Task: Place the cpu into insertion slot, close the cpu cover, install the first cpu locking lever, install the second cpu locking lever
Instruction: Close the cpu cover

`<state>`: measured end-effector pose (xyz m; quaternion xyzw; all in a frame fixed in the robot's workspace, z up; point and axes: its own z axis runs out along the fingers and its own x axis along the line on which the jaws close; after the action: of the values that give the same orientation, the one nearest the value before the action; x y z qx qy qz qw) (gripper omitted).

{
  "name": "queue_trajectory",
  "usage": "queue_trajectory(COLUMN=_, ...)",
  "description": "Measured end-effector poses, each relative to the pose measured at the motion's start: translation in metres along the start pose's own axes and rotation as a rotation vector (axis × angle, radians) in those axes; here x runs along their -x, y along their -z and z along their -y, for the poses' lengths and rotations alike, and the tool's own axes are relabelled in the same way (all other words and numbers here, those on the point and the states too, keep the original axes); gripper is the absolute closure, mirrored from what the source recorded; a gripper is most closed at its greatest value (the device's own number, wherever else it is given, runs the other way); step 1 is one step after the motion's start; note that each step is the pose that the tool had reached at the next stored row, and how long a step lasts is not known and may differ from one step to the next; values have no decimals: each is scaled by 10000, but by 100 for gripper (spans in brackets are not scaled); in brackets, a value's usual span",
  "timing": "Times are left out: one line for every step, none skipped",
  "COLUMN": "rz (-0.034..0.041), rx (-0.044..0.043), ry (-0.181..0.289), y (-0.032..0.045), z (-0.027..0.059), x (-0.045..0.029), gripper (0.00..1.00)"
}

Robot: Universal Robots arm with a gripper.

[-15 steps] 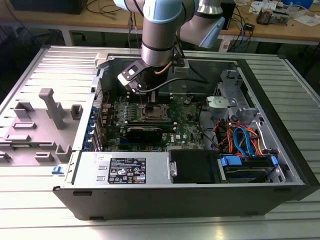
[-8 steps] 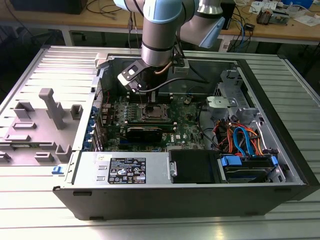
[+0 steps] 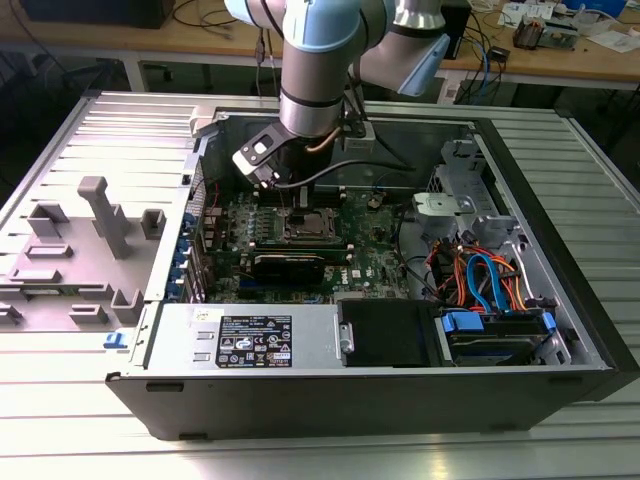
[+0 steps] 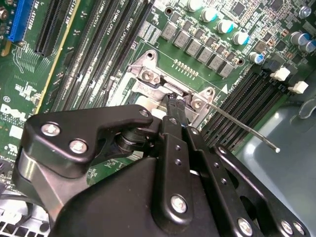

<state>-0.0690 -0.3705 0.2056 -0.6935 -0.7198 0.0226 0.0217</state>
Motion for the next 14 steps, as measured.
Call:
queue_trajectory(rz=-1, rx=1, ry=0, y=-2, z=0, x=0, gripper=89)
queue_trajectory(rz=-1, rx=3, ry=0, y=-3, z=0, x=-1, gripper=89)
queue_trajectory(rz=1, rx=8, ry=-1, y=4, z=0, x=-2, gripper=89)
queue_trajectory(rz=-1, rx=15, ry=0, y=16, z=-1, x=-4, gripper=89)
queue_trajectory(rz=22, rx=7, ry=-1, y=38, z=1, x=-2, gripper=89)
queue_trajectory(rz=31, rx=4, ry=-2, y=42, z=2, x=-1, gripper=89)
queue_trajectory(rz=32, rx=3, ry=-4, y=42, z=-8, x=-2, gripper=89)
queue_trajectory(rz=35, rx=-5, ry=-3, y=44, z=-29, x=0, gripper=89)
queue_trajectory(rz=36, rx=-9, ry=-3, y=47, z=-72, x=2, gripper=89)
queue_trajectory(rz=35, rx=-10, ry=-3, y=49, z=-118, x=3, gripper=89)
queue_trajectory(rz=35, rx=-11, ry=-2, y=52, z=-168, x=5, gripper=89)
queue_trajectory(rz=35, rx=-11, ry=-2, y=53, z=-198, x=6, gripper=89)
queue_trajectory(rz=36, rx=-11, ry=-1, y=55, z=-217, x=7, gripper=89)
queue_trajectory(rz=35, rx=-12, ry=-2, y=55, z=-219, x=7, gripper=89)
